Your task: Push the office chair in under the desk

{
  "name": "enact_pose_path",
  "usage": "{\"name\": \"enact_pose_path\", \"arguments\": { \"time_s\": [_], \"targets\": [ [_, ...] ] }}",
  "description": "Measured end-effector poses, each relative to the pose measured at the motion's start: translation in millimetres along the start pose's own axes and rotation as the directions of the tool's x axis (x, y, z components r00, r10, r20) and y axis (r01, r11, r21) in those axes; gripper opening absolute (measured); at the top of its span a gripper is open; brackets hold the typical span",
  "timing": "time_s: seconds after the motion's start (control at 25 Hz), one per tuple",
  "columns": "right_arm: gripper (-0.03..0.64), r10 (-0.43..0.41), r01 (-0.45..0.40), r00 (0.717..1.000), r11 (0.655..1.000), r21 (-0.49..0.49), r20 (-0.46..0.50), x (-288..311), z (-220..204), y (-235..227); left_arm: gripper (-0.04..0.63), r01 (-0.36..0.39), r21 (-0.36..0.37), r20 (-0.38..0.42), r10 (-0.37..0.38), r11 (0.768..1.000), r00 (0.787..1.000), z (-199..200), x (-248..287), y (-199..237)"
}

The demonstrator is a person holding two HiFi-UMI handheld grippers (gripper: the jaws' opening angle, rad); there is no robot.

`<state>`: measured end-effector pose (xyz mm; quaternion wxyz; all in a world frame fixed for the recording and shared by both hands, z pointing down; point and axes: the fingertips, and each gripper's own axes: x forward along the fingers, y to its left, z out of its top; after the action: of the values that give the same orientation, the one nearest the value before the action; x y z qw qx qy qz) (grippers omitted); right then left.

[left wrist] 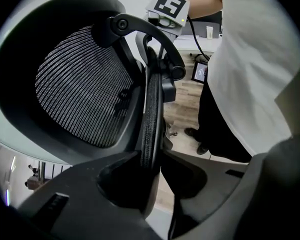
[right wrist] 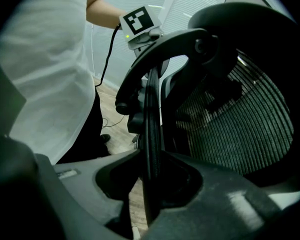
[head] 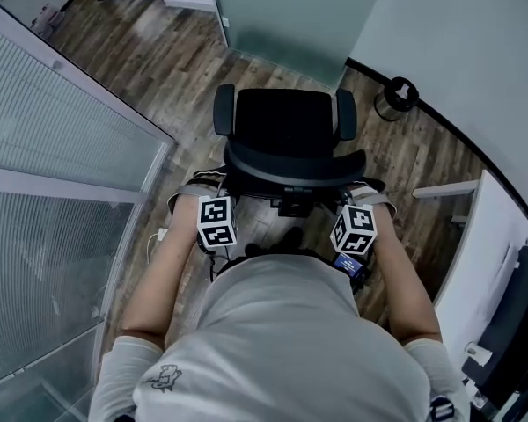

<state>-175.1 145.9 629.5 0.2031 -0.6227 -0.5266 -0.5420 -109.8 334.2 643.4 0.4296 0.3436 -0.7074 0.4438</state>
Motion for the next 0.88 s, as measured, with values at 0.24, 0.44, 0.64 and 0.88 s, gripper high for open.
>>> {"name": "enact_pose_path", "arguments": {
  "time_s": [0.24, 0.44, 0.64, 0.88],
  "targets": [
    [0.104, -0.032, 0.032, 0.999, 0.998, 0.048, -0.011, -15.4, -29.4, -12.0, 0.121, 0.015, 0.058, 0.011, -0.015, 0.998, 1.000, 33.4, 7.9, 23.8],
    [0.104, -0.046, 0.050, 0.998, 0.993, 0.111, -0.035, -23.3, -50.9, -15.2, 0.123, 0.021, 0.116, 0.027, -0.024, 0.993, 0.999, 56.5, 19.4, 39.9],
    [0.104, -0.073, 0.084, 0.995, 0.982, 0.171, -0.065, -26.8, -63.2, -13.0, 0.123, 0.039, 0.187, 0.049, -0.048, 0.982, 0.998, 71.0, 28.9, 51.5],
    [0.104, -0.092, 0.119, 0.990, 0.956, 0.269, -0.111, -32.0, -76.5, -10.2, 0.123, 0.062, 0.285, 0.074, -0.086, 0.957, 0.993, 90.0, 40.9, 66.9]
  ]
}}
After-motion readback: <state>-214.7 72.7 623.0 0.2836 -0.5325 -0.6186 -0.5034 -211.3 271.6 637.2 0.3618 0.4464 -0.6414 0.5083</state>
